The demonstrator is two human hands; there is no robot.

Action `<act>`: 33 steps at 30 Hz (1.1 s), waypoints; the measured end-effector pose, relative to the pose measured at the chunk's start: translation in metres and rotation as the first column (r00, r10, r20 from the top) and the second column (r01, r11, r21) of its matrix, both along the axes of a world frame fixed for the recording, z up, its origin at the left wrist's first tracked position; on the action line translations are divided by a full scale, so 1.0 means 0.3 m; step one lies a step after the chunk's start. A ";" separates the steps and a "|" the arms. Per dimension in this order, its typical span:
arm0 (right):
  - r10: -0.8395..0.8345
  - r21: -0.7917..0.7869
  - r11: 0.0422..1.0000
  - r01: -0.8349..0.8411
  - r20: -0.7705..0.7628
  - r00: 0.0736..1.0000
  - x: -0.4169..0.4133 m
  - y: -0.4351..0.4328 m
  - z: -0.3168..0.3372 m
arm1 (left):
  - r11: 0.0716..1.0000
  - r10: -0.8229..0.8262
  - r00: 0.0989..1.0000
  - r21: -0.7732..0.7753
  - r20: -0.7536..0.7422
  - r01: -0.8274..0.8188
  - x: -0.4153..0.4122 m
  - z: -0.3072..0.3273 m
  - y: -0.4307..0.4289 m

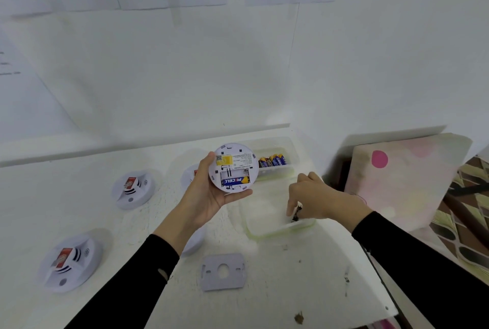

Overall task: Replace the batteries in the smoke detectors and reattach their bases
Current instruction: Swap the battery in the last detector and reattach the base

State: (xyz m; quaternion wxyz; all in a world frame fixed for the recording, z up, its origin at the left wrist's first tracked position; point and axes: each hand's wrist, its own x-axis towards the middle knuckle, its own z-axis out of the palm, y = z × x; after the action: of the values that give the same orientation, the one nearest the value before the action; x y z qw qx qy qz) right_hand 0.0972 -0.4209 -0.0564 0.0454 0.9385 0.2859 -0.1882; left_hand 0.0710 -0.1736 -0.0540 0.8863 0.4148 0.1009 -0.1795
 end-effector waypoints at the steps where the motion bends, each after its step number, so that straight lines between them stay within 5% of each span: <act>1: 0.026 -0.028 0.999 -0.025 0.015 1.000 0.000 0.001 -0.002 | 1.000 -0.004 1.000 -0.005 -0.005 0.004 0.002 -0.002 -0.003; 6: 0.050 0.022 0.998 -0.051 0.046 0.998 0.016 -0.008 -0.017 | 1.000 0.005 1.000 -0.014 -0.011 -0.005 0.010 -0.013 -0.013; 8: -0.043 0.253 0.967 0.043 -0.006 0.999 0.017 -0.010 -0.022 | 1.000 0.004 1.000 -0.011 -0.011 -0.004 0.012 -0.017 -0.011; 11: -0.181 0.712 0.661 0.235 -0.153 0.972 0.000 0.009 0.015 | 1.000 0.007 1.000 0.012 -0.009 -0.007 0.013 -0.017 -0.009; 14: -0.195 0.882 0.435 0.180 -0.103 0.975 -0.033 0.057 0.079 | 0.999 0.018 1.000 0.032 -0.008 -0.018 0.014 -0.012 -0.011; 20: -0.175 0.954 0.299 0.011 0.044 0.984 -0.060 0.156 0.112 | 0.997 -0.008 1.000 0.082 0.003 0.007 0.002 -0.003 -0.027; 28: -0.194 0.977 0.204 0.065 -0.025 0.981 -0.072 0.216 0.122 | 0.996 -0.012 1.000 0.089 -0.017 0.014 -0.018 0.013 -0.046; 33: -0.186 0.960 0.238 0.149 -0.105 0.977 -0.072 0.221 0.129 | 0.995 -0.016 1.000 0.098 -0.008 0.017 -0.017 0.014 -0.043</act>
State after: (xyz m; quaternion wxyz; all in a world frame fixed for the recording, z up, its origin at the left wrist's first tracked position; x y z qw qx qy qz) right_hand 0.0757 -0.3545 -0.0179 -0.5505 0.7992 0.2386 0.0355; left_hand 0.0660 -0.1866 -0.0496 0.8629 0.4582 0.1093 -0.1831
